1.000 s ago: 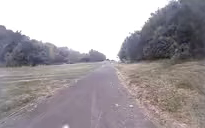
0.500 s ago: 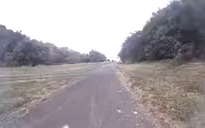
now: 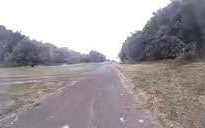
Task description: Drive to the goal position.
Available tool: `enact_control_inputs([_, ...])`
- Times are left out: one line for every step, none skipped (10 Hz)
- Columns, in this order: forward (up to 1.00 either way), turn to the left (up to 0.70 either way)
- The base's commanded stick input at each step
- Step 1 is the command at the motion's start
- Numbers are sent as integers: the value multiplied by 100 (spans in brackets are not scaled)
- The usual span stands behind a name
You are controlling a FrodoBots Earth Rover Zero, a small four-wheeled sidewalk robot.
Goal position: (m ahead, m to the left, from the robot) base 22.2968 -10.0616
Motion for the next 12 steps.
enact_control_inputs([45, 0])
enact_control_inputs([45, 0])
enact_control_inputs([45, 0])
enact_control_inputs([45, 0])
enact_control_inputs([45, 0])
enact_control_inputs([45, 0])
enact_control_inputs([45, 0])
enact_control_inputs([45, 0])
enact_control_inputs([45, 0])
enact_control_inputs([45, 0])
enact_control_inputs([45, 0])
enact_control_inputs([45, 0])
